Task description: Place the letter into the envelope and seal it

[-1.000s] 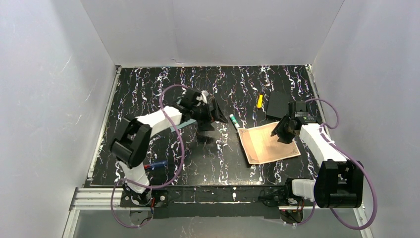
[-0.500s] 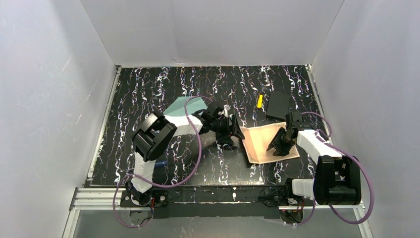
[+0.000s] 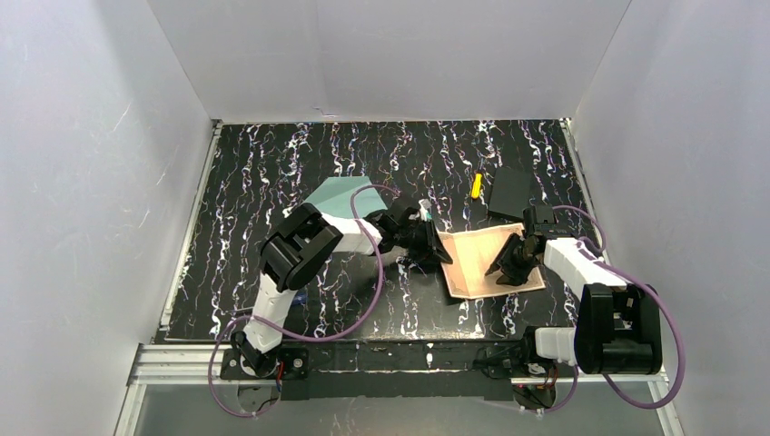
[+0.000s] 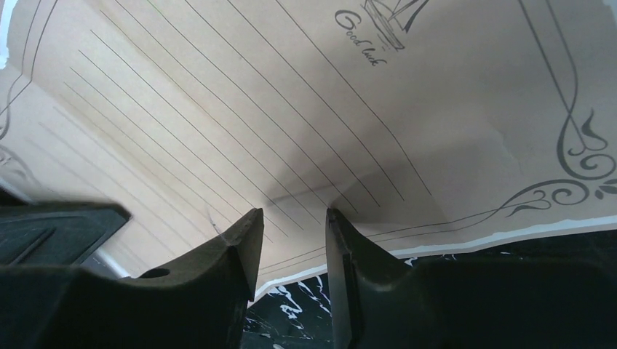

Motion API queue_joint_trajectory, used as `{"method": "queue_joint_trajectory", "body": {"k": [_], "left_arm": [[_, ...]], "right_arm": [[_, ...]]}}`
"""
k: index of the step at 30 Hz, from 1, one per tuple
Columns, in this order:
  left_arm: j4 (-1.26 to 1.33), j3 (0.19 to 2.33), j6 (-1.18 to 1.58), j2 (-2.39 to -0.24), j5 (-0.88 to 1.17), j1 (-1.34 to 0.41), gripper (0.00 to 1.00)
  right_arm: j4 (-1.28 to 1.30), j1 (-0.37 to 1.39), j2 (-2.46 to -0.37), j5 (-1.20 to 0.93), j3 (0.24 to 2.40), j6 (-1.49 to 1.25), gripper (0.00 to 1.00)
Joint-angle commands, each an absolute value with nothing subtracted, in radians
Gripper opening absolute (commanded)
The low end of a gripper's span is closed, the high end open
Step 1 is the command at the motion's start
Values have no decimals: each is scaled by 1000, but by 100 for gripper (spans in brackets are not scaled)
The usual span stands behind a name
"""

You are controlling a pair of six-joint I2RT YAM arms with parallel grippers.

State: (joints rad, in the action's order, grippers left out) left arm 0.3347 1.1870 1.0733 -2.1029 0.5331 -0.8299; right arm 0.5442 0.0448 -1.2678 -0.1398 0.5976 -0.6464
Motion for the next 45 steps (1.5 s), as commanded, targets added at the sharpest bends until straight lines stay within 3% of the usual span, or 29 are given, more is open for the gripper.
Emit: {"method": "queue_joint_trajectory", "body": {"k": [1,3,13,18,23,27,31,36,45], "left_arm": [[464,1138,1138,-2055,568,-822,9],[502,1121,1090,-1978,576,-813,0],[480,1206,930,-1725,964,-725,0],[356,1303,859,-1608,1085,-667,0],[22,1396,651,-1539,1099,-624,0],[-537,1579,284,-1542,1048,-622,0],[-776,1655,123,-1530,1050,-621,0],[-892,1719,43,-1523,1057,-621,0],[-1125,1823,-135,-1526,1070,-621,0]], "right_arm": [[582,44,-1288,-143,599,-637,45],[594,44,-1232,-171,656,-645,45],[557,44,-1144,-325,1083,-623,56],[257,43,-1126,-574,1198,-586,71],[-17,46,-1096,-786,1210,-560,90],[-94,60,-1105,-958,1225,-502,92],[-75,110,-1129,-1047,1249,-462,93],[321,195,-1147,-1003,1322,-150,96],[524,356,-1220,-957,1358,-38,99]]}}
